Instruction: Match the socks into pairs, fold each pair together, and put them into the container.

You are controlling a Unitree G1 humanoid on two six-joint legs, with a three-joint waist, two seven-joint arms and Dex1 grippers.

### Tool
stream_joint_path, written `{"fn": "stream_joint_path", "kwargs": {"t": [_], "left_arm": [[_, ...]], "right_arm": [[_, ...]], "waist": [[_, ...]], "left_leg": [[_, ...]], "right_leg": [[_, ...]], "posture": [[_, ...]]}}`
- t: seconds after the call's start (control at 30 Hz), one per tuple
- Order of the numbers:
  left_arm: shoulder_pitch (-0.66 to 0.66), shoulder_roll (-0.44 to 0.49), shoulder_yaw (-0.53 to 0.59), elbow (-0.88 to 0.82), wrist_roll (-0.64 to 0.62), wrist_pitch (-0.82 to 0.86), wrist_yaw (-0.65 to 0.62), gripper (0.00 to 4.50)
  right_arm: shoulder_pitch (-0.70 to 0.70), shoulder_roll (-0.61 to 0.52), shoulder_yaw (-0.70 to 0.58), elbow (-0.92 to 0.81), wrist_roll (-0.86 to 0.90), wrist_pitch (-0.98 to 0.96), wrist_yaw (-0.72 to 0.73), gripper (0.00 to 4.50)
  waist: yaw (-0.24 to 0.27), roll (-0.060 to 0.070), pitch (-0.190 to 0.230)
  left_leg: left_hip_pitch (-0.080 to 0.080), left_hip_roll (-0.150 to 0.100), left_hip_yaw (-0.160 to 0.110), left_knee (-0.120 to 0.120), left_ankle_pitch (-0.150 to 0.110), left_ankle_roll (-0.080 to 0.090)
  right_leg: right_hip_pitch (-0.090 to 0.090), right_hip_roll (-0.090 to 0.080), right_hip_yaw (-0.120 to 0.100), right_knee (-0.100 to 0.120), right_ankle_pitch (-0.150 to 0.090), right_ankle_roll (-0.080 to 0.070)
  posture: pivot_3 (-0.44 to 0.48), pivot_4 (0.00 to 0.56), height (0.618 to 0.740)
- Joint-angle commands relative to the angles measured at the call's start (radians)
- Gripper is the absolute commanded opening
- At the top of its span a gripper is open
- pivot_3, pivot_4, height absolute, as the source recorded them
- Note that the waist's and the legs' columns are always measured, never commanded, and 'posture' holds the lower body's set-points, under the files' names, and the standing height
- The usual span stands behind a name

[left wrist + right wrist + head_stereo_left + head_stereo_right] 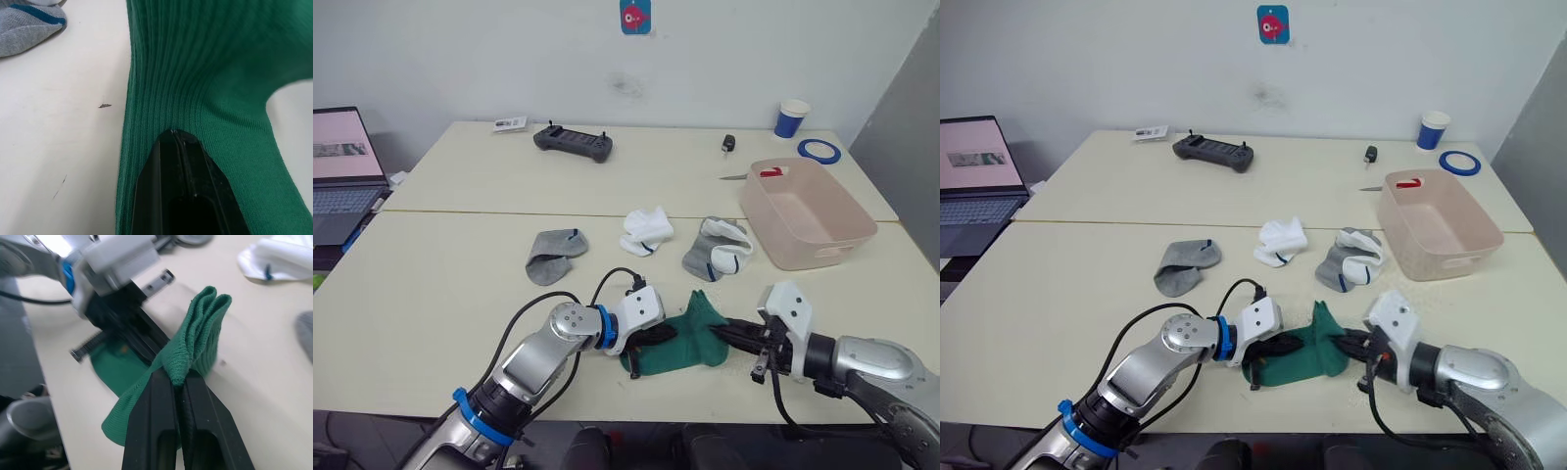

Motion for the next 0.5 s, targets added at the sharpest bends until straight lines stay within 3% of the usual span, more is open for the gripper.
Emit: {"fn": "stream_joint_path", "kwargs": {"t": [0.03,0.3,0.5], "left_arm": [[0.012,0.012,0.043,-0.038,-0.018,0.045,-0.003,0.00],[0.046,0.171,0.152,-0.253,-0.128,0.172,-0.090,0.00],[0.103,0.190,0.061,-0.210,-0.048,0.122,-0.080,0.00]], "right_arm": [[-0.041,0.006,0.039,0.011,0.020,0.041,-0.027,0.04],[-0.099,0.000,0.081,0.047,0.006,0.037,-0.029,0.04],[-0.158,-0.011,0.087,0.028,0.059,0.074,-0.005,0.04]], "waist": [[0.000,0.000,0.000],[-0.001,0.000,0.001],[0.001,0.001,0.002]], "left_leg": [[0.000,0.000,0.000,0.000,0.000,0.000],[-0.002,0.001,0.000,-0.001,0.000,0.000],[-0.002,0.001,0.000,-0.001,0.000,0.000]], "right_leg": [[0.000,0.000,0.000,0.000,0.000,0.000],[-0.003,0.001,0.000,-0.001,0.000,0.000],[-0.003,0.001,0.000,-0.001,-0.001,0.000]], "posture": [[0.000,0.150,0.740],[0.000,0.150,0.740],[0.000,0.150,0.740]]}}
